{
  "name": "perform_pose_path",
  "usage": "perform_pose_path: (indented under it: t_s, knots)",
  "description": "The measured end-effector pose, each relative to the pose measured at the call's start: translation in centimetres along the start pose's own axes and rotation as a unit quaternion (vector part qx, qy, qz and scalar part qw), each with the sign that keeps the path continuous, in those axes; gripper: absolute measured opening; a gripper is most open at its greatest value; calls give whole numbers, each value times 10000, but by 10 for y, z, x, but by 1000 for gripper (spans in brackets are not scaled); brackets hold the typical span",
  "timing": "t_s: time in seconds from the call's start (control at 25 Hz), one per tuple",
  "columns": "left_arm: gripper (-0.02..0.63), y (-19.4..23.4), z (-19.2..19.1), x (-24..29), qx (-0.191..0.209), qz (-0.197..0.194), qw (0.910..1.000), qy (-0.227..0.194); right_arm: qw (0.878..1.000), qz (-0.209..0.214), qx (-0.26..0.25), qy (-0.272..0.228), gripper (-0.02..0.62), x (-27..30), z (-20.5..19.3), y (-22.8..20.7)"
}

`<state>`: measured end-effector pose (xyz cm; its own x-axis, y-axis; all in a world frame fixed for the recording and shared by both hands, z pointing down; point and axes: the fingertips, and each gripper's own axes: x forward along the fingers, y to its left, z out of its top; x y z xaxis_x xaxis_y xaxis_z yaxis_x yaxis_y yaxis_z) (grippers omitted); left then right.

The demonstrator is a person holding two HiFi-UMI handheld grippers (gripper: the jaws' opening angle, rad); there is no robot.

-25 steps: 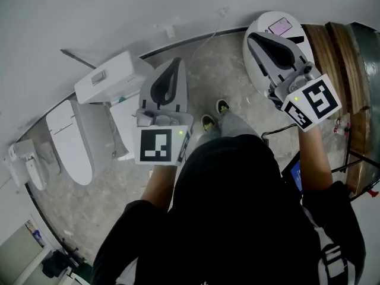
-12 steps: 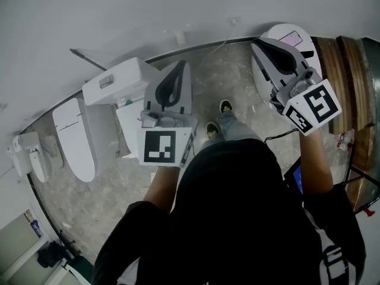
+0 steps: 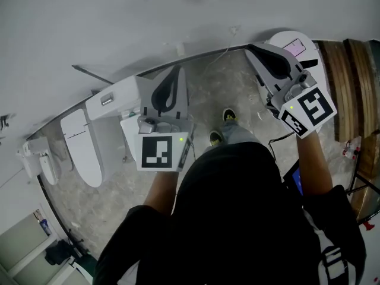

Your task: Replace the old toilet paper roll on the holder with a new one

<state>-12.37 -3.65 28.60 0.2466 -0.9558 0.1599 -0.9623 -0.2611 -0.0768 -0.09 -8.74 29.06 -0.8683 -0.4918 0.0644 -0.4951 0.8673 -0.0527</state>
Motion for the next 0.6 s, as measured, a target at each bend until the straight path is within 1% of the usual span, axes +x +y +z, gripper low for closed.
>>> perform_pose_path:
  t_s: [0.16, 0.28, 0.4, 0.6]
  knots:
    - [14, -13, 6, 30, 134, -8, 9999, 58, 9998, 35, 154, -102, 21, -1, -4, -31]
    - [14, -19, 6, 47, 200, 27, 9997, 120, 9995, 138, 229, -157, 23, -1, -7, -48]
    - [14, -22, 9, 64, 246, 94, 9993, 249, 9991, 222, 302, -198, 21, 1, -8, -62]
    - [14, -22, 14, 83, 302, 47, 9990, 317, 9985, 213, 388, -324, 21, 6, -5, -78]
